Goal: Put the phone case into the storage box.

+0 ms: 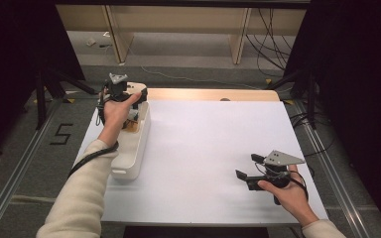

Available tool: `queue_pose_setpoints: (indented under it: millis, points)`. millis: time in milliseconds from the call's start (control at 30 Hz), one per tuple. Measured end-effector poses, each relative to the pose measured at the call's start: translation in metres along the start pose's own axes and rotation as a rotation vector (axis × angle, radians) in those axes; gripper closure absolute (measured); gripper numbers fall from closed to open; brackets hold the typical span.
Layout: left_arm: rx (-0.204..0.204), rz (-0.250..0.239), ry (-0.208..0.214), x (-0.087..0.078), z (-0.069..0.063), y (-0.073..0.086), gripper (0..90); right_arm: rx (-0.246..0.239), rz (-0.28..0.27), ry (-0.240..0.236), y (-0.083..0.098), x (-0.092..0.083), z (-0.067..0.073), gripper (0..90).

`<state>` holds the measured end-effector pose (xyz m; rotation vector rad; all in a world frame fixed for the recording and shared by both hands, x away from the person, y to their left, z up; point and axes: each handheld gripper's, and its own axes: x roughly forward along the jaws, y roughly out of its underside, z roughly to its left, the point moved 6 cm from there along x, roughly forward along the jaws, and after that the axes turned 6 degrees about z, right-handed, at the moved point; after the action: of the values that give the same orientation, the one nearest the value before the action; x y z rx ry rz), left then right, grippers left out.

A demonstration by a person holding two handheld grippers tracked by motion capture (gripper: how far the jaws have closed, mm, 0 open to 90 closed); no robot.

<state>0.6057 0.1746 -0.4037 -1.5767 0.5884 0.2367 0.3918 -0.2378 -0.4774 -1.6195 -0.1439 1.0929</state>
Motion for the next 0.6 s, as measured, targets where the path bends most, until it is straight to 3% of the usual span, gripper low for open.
queue_pose_setpoints:
  millis: [200, 267, 600]
  points:
    - [-0.002, -0.001, 0.001, 0.0007, 0.0007, -0.0010, 10.4, 0.000, -0.001, 0.001, -0.0001, -0.0001, 0.0000, 15.3]
    - [0.027, -0.012, -0.002, 0.0017, 0.0024, -0.0027, 10.4, 0.000, -0.001, 0.001, -0.0001, -0.0002, 0.0000, 15.3]
    - [0.029, -0.007, -0.009, 0.0051, 0.0035, -0.0034, 10.4, 0.000, -0.001, 0.000, -0.0001, -0.0002, 0.0000, 15.3]
